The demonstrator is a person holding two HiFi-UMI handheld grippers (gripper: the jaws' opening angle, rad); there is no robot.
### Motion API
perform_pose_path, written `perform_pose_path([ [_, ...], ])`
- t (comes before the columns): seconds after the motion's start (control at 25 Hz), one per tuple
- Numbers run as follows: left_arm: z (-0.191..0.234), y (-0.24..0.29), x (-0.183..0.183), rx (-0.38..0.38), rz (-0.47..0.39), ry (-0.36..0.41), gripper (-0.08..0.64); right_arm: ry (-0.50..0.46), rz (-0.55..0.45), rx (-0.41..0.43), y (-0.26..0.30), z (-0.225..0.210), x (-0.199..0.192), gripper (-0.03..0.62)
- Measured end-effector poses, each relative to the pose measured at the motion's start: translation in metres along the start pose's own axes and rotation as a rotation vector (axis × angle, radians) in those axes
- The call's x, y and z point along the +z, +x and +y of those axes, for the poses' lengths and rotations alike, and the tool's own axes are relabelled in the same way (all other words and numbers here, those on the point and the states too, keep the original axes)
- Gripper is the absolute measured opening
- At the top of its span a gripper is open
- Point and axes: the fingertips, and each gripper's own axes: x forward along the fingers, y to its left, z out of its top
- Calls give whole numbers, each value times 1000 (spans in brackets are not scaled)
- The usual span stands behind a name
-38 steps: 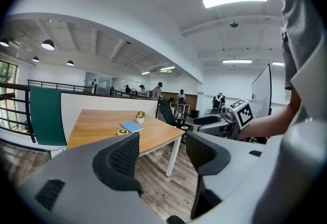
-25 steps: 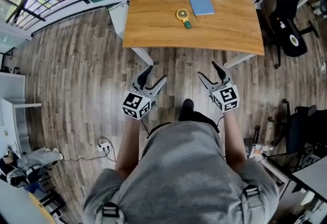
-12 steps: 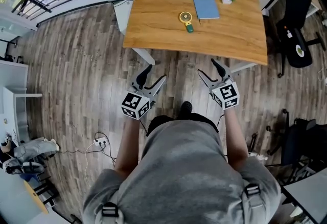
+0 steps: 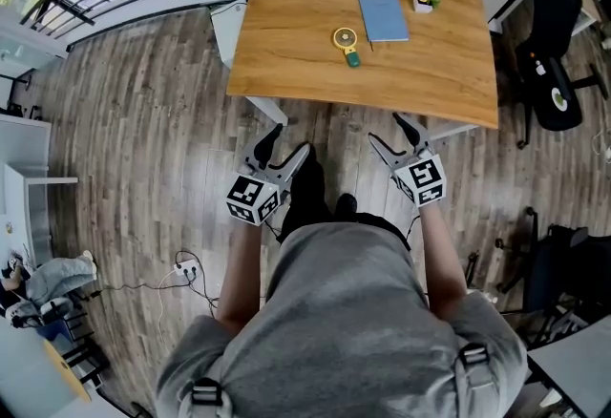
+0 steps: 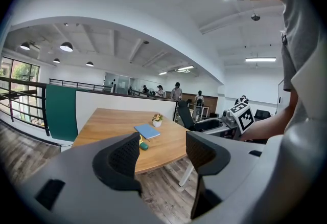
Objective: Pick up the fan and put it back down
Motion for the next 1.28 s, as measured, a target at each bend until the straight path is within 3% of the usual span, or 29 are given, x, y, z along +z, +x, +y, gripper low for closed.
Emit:
perform_pose_path([
  [0.48,53,51,9,-25,2,-10,284,1,22,-20,56,-33,7,299],
  [0.88,112,111,33,-102,16,-6,284,21,70,-91,108,-72,18,298],
  [1.28,179,177,37,-185,81,-18,284,71,119,-141,178,-113,19,299],
])
